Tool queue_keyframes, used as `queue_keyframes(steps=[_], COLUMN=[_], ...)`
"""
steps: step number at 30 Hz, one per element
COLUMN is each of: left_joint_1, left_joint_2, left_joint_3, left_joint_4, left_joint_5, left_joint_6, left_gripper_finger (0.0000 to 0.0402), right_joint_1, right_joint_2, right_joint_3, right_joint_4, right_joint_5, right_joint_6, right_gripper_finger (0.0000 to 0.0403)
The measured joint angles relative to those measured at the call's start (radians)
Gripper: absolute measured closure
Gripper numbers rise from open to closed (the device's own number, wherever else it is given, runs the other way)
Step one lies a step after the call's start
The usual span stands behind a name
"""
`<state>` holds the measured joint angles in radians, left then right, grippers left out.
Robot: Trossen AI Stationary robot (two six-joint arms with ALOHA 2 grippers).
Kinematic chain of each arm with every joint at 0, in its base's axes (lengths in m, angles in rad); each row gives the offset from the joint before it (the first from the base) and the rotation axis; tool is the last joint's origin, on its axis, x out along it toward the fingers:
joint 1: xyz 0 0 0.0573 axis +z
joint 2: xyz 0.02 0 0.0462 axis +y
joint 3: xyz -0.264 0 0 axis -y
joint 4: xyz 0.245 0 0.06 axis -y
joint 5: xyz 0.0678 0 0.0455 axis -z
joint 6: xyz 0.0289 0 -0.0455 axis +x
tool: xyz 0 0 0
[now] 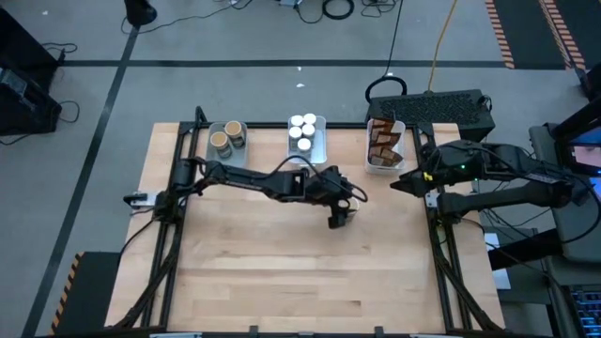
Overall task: Sort spices by type
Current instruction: Put the gold seasoning bottle into the gray bin
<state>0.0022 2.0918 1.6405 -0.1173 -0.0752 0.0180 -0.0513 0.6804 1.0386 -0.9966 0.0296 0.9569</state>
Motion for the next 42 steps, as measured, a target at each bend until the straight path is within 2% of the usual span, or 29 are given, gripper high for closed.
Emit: queue_keyframes(steps=[8, 14, 19, 42], left_joint_1=[0.001, -0.003, -0.005, -0.005], left_joint_2=[0.0, 0.053, 0.059, 0.099], left_joint_3=[-0.001, -0.003, 0.001, -0.002], left_joint_4=[0.002, 0.045, 0.096, 0.037], left_joint_5=[0.027, 0.074, 0.044, 0.045], left_joint_6=[0.071, 0.069, 0.074, 0.067], left_gripper_finger=[0.0065, 0.0065, 0.0065, 0.0065], right_joint_1=[0.0, 0.0, 0.0, 0.0], right_joint_2=[0.0, 0.0, 0.001, 0.0], right_joint_3=[0.0, 0.0, 0.0, 0.0], right_joint_4=[0.0, -0.001, -0.01, -0.04], right_joint_5=[0.028, 0.028, 0.027, 0.026], right_joint_6=[-0.009, -0.009, -0.004, -0.004], right_gripper_finger=[0.0046, 0.0046, 0.0046, 0.0046])
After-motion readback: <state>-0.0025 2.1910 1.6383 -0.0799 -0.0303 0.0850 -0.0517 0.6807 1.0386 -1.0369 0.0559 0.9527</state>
